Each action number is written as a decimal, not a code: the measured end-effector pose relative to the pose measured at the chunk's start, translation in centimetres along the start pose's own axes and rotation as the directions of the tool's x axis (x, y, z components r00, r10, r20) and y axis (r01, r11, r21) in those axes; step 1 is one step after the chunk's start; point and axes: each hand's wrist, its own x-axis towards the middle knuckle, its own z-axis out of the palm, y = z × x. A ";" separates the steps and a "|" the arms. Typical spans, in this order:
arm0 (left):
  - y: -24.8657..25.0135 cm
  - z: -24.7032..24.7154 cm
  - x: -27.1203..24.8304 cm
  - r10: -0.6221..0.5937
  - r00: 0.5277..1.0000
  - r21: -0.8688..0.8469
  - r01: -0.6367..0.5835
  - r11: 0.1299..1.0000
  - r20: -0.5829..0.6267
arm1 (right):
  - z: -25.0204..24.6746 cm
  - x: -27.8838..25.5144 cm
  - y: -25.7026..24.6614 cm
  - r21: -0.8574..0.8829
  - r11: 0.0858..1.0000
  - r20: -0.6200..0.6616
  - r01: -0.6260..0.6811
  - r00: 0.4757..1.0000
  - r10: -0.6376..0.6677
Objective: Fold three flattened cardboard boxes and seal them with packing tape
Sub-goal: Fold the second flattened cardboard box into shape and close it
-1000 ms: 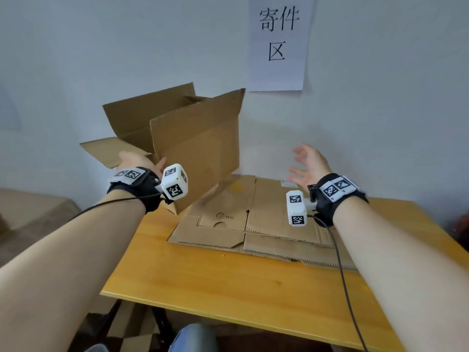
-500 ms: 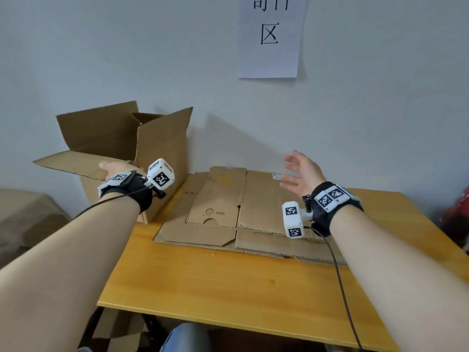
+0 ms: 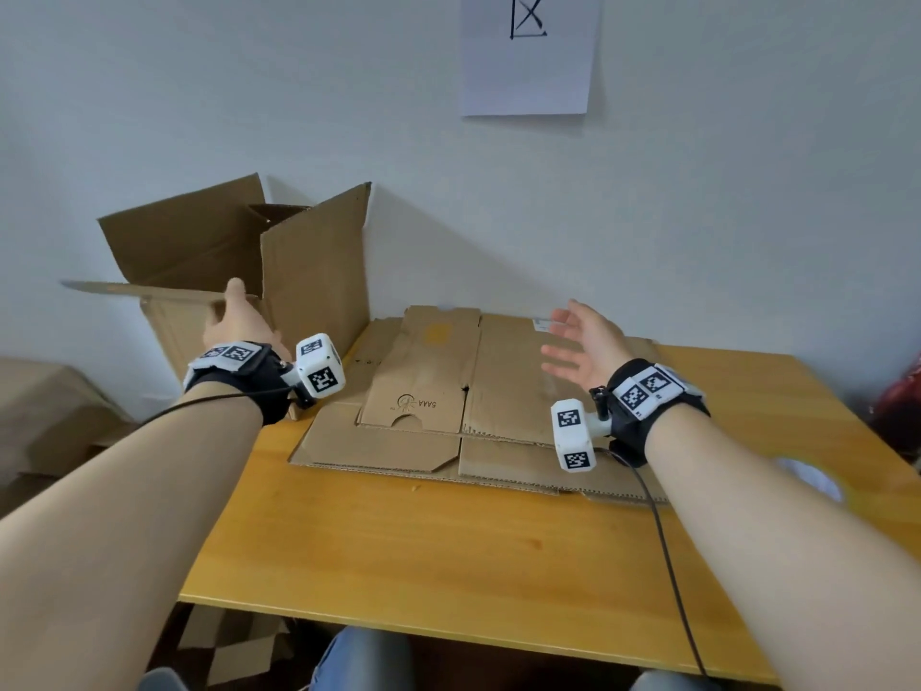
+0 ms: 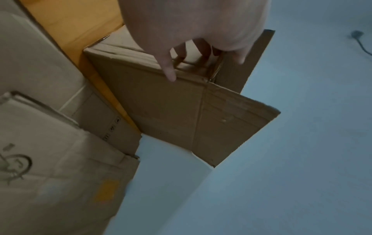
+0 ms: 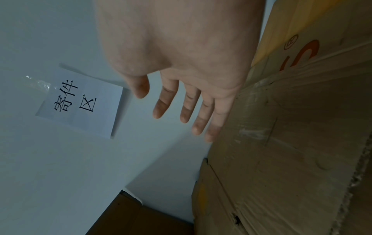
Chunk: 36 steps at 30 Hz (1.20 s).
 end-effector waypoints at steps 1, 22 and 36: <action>-0.1 0.1 -0.1 0.034 0.999 0.036 -0.034 0.999 0.003 | -0.1 -0.1 0.2 -0.013 1.000 -0.001 -0.005 1.000 0.005; -14.1 7.1 -11.7 -0.284 0.872 0.724 -0.109 0.681 0.399 | -18.2 -4.5 6.1 -0.921 0.176 -0.348 -0.348 0.937 0.032; -21.2 13.4 -20.9 -0.476 0.737 0.830 -0.202 0.521 0.479 | -25.6 -4.7 8.0 -0.927 0.245 -0.285 -0.282 0.958 0.026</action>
